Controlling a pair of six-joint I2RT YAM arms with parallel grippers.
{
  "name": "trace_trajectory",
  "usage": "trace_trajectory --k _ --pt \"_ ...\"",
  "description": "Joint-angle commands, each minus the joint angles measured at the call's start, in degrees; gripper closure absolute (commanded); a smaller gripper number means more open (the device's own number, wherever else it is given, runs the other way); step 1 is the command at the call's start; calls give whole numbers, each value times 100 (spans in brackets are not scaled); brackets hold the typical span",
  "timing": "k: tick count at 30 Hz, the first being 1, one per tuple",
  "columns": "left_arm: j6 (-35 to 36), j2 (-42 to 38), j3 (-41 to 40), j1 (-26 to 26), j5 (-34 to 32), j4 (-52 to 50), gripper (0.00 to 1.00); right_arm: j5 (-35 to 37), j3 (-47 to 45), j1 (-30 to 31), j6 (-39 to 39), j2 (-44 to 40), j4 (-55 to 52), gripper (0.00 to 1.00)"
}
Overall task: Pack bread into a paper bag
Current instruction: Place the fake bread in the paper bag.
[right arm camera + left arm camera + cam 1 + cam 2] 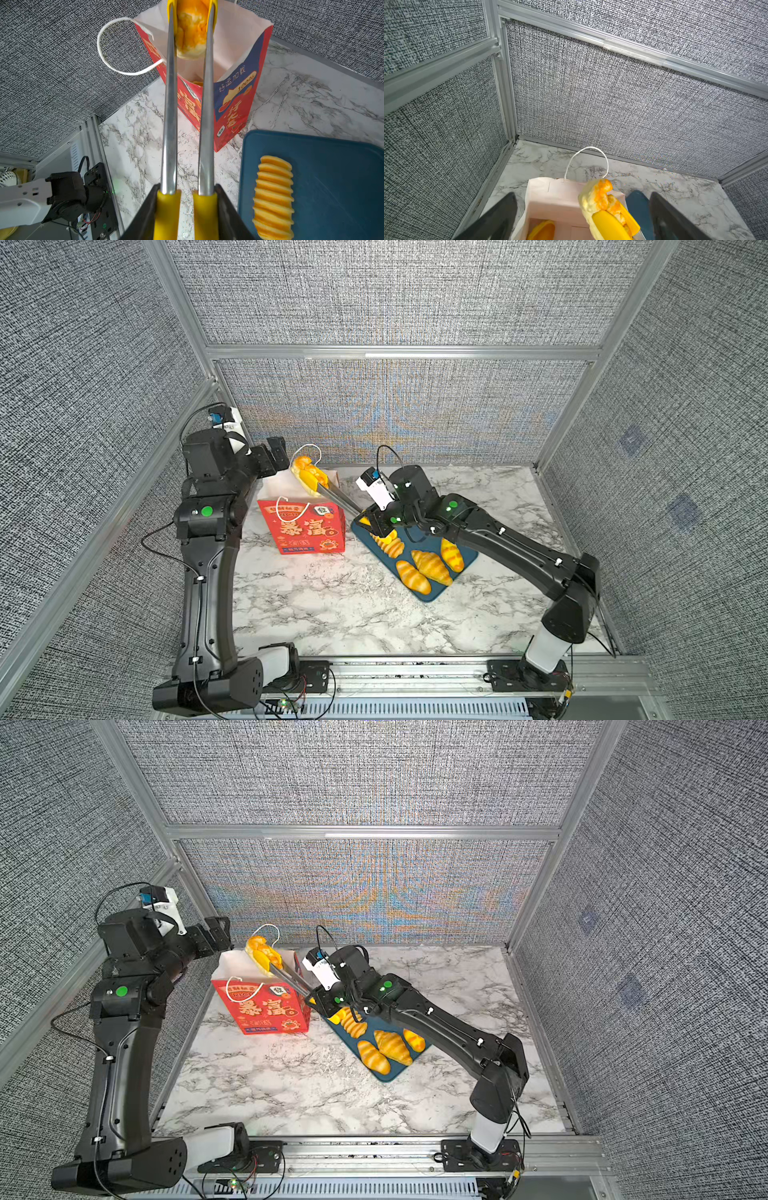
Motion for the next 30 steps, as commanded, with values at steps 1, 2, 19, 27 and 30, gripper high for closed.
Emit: trace_trajectory --k 1,2,19,27,30 --pt "20 -23 21 -3 -19 36 0 -12 125 6 -77 58 269 81" --pt "21 -24 21 -2 -24 28 0 -13 152 6 -73 88 252 80" --pt "64 -26 21 3 -45 11 0 101 45 -5 -56 7 356 42" --pt "64 -26 16 -4 -37 6 0 216 127 -51 -47 69 291 41" --pt "68 -20 16 -3 -44 5 0 449 67 -93 -30 -146 232 41"
